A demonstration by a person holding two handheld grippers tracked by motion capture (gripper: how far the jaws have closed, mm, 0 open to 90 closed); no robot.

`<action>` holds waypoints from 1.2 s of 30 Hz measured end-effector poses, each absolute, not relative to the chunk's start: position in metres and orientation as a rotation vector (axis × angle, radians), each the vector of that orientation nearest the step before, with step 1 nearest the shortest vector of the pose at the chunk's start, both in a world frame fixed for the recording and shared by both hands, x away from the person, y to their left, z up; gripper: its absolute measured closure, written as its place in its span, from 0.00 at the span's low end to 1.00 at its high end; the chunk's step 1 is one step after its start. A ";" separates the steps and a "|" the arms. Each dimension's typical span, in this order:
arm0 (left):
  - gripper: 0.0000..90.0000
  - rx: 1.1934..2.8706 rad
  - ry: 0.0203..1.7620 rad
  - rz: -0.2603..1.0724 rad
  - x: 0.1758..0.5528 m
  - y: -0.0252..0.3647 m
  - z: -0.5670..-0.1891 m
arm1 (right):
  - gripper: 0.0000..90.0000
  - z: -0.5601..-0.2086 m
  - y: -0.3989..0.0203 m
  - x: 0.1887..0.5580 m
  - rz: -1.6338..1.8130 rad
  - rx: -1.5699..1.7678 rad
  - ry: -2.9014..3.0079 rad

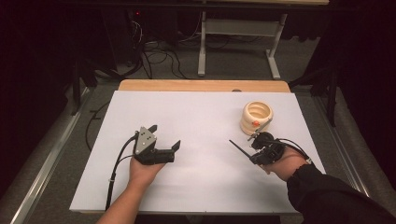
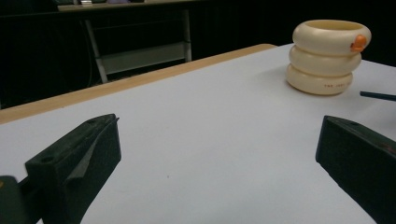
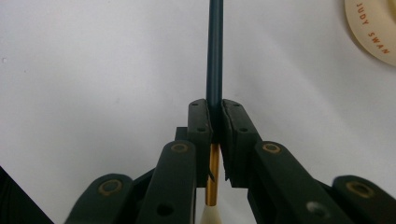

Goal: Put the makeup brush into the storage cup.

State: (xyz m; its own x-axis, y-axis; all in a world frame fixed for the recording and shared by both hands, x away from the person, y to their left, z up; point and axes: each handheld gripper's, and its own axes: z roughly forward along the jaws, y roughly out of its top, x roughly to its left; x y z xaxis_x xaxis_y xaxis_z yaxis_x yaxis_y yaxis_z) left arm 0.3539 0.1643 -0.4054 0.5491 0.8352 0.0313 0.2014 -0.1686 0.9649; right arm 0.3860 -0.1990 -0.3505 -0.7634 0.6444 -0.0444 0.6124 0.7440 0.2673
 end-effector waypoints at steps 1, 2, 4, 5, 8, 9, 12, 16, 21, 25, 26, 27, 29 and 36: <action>0.01 1.692 0.869 0.722 0.353 0.163 -0.407 | 0.95 -0.350 -0.198 0.386 0.360 1.015 2.808; 0.01 1.692 0.869 0.722 0.353 0.163 -0.407 | 0.95 -0.350 -0.198 0.386 0.360 1.015 2.808; 0.01 1.711 0.844 0.728 0.352 0.159 -0.412 | 0.95 -0.350 -0.196 0.386 0.357 1.004 2.810; 0.01 1.711 0.844 0.728 0.352 0.159 -0.412 | 0.95 -0.350 -0.196 0.386 0.357 1.004 2.810; 0.01 1.741 0.832 0.722 0.352 0.156 -0.418 | 0.95 -0.350 -0.195 0.387 0.361 0.999 2.813; 0.01 1.746 0.826 0.726 0.352 0.155 -0.420 | 0.95 -0.350 -0.194 0.387 0.358 0.998 2.813; 0.01 1.784 0.791 0.752 0.350 0.150 -0.425 | 0.95 -0.349 -0.192 0.388 0.359 0.983 2.814; 0.03 1.815 0.764 0.789 0.349 0.146 -0.428 | 0.95 -0.348 -0.189 0.389 0.359 0.972 2.816; 0.03 1.891 0.723 0.877 0.349 0.144 -0.430 | 0.95 -0.346 -0.185 0.390 0.365 0.952 2.818; 0.03 1.927 0.698 0.943 0.348 0.141 -0.429 | 0.95 -0.344 -0.182 0.391 0.368 0.938 2.820; 0.03 1.944 0.686 0.963 0.347 0.140 -0.427 | 0.95 -0.344 -0.181 0.391 0.368 0.939 2.821; 0.03 1.949 0.678 0.972 0.347 0.139 -0.427 | 0.95 -0.344 -0.180 0.391 0.366 0.925 2.825; 0.03 1.967 0.650 1.012 0.345 0.136 -0.426 | 0.95 -0.343 -0.179 0.391 0.357 0.921 2.827; 0.03 2.019 0.558 1.084 0.340 0.131 -0.428 | 0.95 -0.344 -0.177 0.392 0.347 0.906 2.831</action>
